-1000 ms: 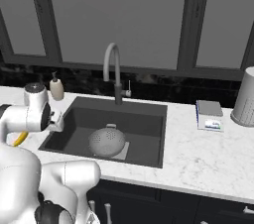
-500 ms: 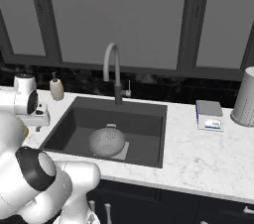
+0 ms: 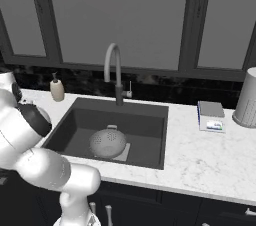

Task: Put the colander in the sink, put the banana in the colander, and turn on the sink faucet and pour water over the colander.

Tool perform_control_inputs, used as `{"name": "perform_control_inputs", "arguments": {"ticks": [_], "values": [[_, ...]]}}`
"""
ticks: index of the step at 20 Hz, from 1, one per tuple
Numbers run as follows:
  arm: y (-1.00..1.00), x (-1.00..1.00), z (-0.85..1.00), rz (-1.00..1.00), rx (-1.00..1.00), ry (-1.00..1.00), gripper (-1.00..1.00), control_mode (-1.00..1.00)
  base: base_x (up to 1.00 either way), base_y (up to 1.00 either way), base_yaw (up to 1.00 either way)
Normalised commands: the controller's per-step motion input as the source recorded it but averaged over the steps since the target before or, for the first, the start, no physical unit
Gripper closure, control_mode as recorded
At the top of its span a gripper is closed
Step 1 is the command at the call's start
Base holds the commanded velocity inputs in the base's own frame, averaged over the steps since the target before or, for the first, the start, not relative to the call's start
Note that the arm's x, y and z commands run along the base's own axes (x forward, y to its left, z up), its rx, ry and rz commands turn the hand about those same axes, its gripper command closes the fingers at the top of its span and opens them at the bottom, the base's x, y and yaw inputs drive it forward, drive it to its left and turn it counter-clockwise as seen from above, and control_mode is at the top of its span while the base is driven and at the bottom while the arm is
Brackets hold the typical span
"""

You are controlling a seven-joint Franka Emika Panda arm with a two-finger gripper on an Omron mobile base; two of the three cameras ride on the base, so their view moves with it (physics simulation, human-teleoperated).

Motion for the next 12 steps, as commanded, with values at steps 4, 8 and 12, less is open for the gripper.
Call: {"name": "perform_control_inputs", "arguments": {"ticks": [4, 8, 12], "values": [[0.26, 0.26, -0.37, -0.06, -0.07, 0.00, -1.00, -1.00, 0.00, 0.00, 0.00], [0.19, 0.27, -0.35, -0.08, 0.00, 0.00, -1.00, -1.00, 0.00, 0.00, 0.00], [0.15, 0.18, -0.36, -0.06, -0.01, 0.00, -1.00, -1.00, 0.00, 0.00, 0.00]]}}
